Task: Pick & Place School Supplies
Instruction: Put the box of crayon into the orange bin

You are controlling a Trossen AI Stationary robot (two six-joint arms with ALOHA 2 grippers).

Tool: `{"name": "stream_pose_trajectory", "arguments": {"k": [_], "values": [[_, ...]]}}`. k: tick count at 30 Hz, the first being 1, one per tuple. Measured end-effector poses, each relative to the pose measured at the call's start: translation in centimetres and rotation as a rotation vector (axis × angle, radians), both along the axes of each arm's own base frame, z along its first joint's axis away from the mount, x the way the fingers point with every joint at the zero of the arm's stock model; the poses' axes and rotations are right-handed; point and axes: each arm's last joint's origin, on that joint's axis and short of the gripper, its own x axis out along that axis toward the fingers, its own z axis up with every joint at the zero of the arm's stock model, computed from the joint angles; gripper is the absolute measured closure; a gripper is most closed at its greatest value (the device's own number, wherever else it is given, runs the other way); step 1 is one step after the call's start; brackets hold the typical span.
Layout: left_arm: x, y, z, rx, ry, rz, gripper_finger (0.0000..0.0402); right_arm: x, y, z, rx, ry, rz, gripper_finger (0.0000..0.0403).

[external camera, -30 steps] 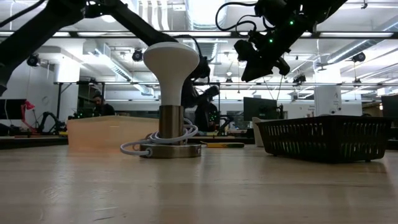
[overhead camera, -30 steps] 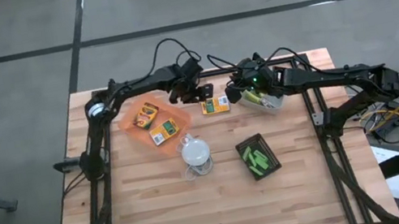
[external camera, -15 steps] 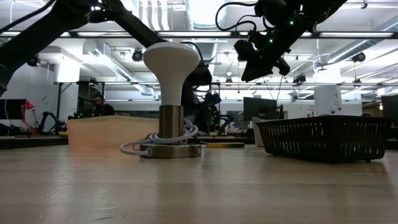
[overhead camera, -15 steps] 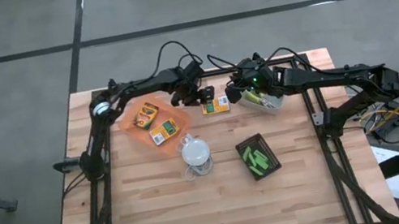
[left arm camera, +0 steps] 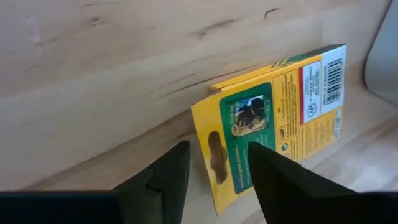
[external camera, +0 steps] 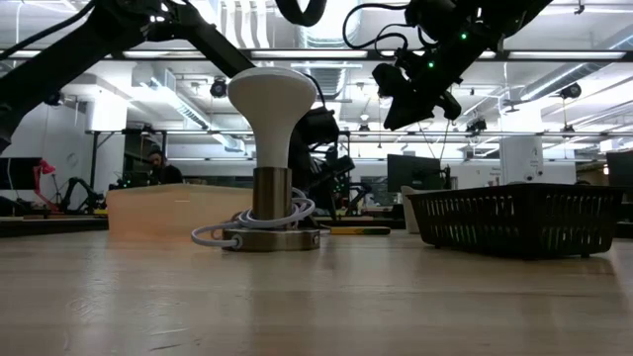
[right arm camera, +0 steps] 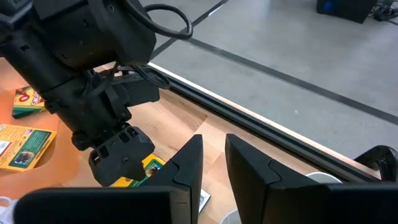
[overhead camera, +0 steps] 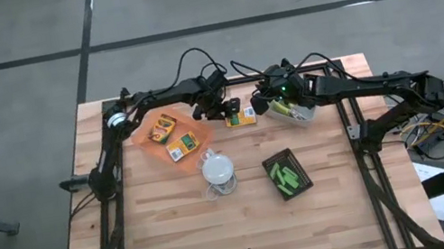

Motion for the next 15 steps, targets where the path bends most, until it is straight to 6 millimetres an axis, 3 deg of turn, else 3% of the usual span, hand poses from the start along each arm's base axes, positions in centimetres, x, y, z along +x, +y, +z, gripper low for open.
{"name": "stream_pose_trajectory", "arguments": {"k": [5, 15], "values": [[0.05, 0.05, 0.03, 0.006, -0.006, -0.002, 0.0250, 0.00, 0.00, 0.00, 0.000, 0.000, 0.000, 0.0335], [0.20, 0.13, 0.03, 0.033, -0.025, -0.025, 0.0321, 0.00, 0.00, 0.00, 0.000, 0.000, 0.000, 0.0335]]}}
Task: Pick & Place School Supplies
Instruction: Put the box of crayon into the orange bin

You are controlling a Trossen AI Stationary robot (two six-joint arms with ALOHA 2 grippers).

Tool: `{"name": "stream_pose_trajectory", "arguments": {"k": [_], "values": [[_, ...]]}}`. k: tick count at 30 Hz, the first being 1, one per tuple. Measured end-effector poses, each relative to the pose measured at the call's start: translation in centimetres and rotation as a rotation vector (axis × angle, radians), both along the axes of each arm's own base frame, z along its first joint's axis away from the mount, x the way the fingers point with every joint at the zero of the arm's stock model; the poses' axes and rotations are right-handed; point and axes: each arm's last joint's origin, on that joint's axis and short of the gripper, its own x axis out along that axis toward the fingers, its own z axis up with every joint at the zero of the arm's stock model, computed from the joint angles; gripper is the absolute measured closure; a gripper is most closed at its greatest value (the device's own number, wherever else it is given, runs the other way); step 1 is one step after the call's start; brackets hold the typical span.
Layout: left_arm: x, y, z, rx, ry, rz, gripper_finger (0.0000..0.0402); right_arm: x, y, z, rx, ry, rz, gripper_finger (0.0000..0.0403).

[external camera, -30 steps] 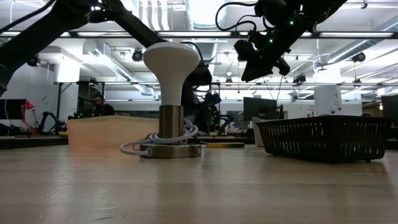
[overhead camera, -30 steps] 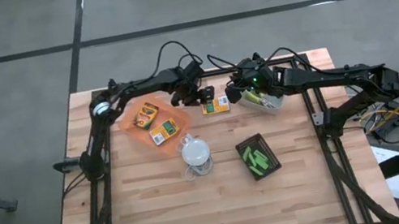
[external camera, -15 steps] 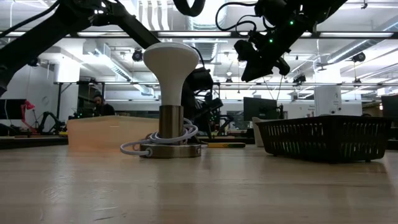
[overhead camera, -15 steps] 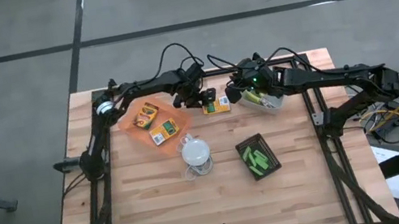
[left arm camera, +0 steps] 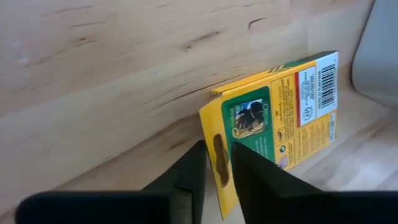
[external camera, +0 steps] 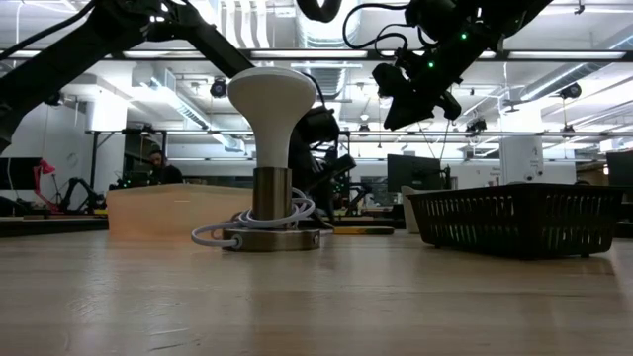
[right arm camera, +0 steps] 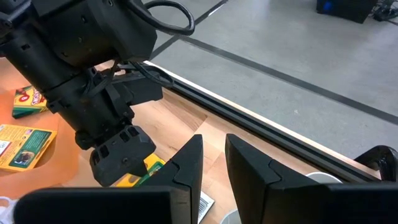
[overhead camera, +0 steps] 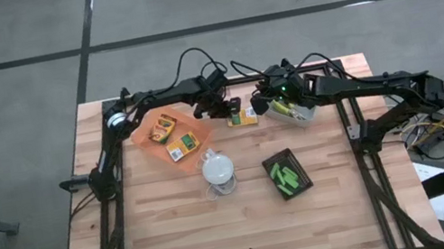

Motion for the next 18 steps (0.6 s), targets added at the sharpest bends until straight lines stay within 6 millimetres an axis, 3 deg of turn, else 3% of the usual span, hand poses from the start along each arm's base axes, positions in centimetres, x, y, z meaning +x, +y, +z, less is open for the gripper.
{"name": "stream_pose_trajectory", "arguments": {"k": [12, 18], "values": [[-0.04, -0.01, -0.25, 0.000, -0.008, 0.000, 0.0394, 0.00, 0.00, 0.00, 0.000, 0.000, 0.000, 0.0335], [0.04, -0.02, -0.20, 0.001, -0.021, -0.021, 0.0392, 0.00, 0.00, 0.00, 0.000, 0.000, 0.000, 0.0335]]}}
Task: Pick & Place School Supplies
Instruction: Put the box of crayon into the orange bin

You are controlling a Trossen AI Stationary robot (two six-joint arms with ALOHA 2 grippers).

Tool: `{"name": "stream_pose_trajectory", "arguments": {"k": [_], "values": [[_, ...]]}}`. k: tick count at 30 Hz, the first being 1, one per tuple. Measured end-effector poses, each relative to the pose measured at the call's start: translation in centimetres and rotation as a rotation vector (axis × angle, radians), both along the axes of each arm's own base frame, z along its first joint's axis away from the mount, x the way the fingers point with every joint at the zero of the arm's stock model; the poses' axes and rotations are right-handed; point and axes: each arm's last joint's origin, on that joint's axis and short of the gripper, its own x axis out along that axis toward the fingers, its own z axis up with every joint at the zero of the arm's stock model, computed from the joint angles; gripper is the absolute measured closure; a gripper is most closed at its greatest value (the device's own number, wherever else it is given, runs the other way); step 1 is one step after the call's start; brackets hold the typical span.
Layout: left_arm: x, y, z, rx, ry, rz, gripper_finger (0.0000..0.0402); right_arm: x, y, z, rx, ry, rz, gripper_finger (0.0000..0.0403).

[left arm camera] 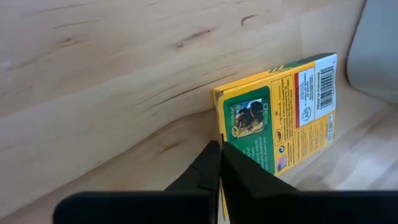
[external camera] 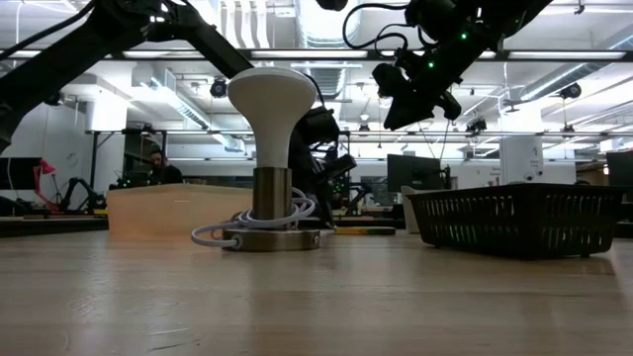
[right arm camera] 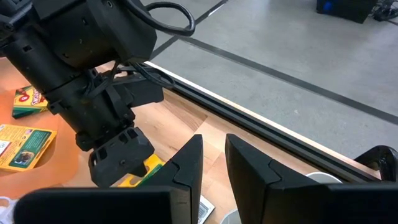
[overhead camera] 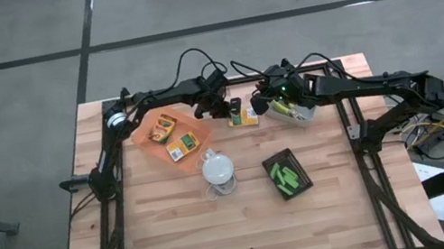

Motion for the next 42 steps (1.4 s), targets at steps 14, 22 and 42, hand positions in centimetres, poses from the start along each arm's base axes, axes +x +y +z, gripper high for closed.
{"name": "stream_pose_trajectory", "arguments": {"k": [14, 22, 42], "values": [[-1.1, 1.1, 5.0, 0.127, -0.075, -0.066, 0.0398, 0.0, 0.0, 0.0, 0.000, 0.000, 0.000, 0.0335], [-3.4, 0.2, 10.3, 0.316, -0.053, -0.109, 0.0399, 0.0, 0.0, 0.0, 0.000, 0.000, 0.000, 0.0335], [-15.5, -6.7, 23.8, 0.538, 0.049, -0.054, 0.0399, 0.0, 0.0, 0.0, 0.000, 0.000, 0.000, 0.0335]]}}
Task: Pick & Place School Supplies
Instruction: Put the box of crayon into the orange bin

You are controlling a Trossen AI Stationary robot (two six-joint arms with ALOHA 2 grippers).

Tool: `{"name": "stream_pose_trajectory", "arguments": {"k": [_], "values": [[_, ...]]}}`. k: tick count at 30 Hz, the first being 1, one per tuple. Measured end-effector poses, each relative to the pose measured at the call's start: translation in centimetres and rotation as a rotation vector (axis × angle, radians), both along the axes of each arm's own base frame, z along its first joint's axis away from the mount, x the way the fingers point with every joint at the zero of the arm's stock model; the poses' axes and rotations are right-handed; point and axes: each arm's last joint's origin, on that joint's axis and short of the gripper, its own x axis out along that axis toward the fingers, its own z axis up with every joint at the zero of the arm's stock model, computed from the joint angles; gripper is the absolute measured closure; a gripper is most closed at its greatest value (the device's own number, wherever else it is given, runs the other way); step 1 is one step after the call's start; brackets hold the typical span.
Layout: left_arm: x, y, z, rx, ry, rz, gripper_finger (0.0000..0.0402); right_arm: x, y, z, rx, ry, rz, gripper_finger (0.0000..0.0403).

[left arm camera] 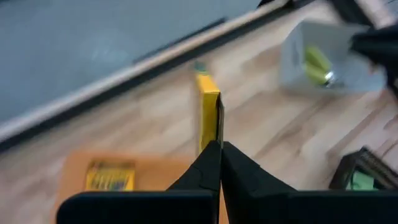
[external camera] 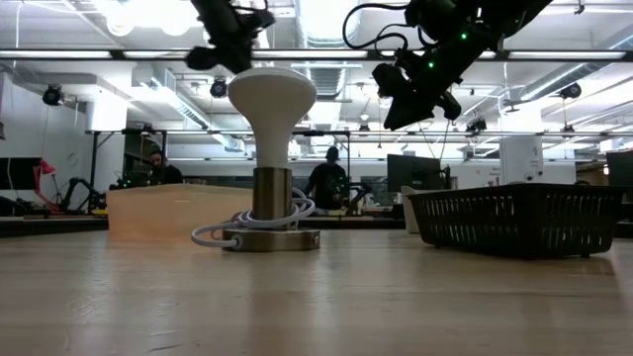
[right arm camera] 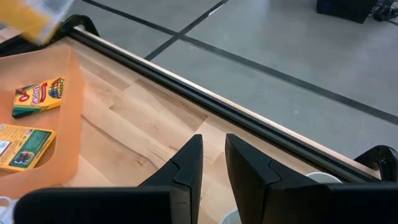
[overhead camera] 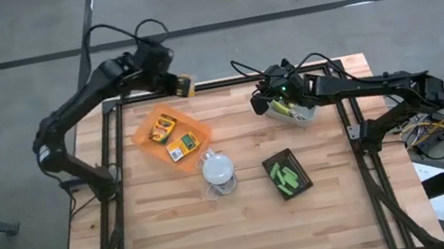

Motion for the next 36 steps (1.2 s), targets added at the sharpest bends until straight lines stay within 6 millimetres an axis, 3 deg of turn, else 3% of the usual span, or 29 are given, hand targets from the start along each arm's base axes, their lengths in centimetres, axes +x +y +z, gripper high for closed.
{"name": "stream_pose_trajectory", "arguments": {"k": [7, 13, 26, 36], "values": [[-2.5, -1.7, -0.6, -0.161, 0.154, 0.115, 0.0399, 0.0, 0.0, 0.0, 0.000, 0.000, 0.000, 0.0335], [-2.6, -2.4, -2.1, -0.252, 0.276, 0.116, 0.0396, 0.0, 0.0, 0.0, 0.000, 0.000, 0.000, 0.0335], [-1.5, -2.5, -10.2, -0.474, 0.305, 0.060, 0.0399, 0.0, 0.0, 0.0, 0.000, 0.000, 0.000, 0.0335], [-1.5, -2.1, -14.5, -0.497, 0.282, 0.050, 0.0396, 0.0, 0.0, 0.0, 0.000, 0.000, 0.000, 0.0335]]}}
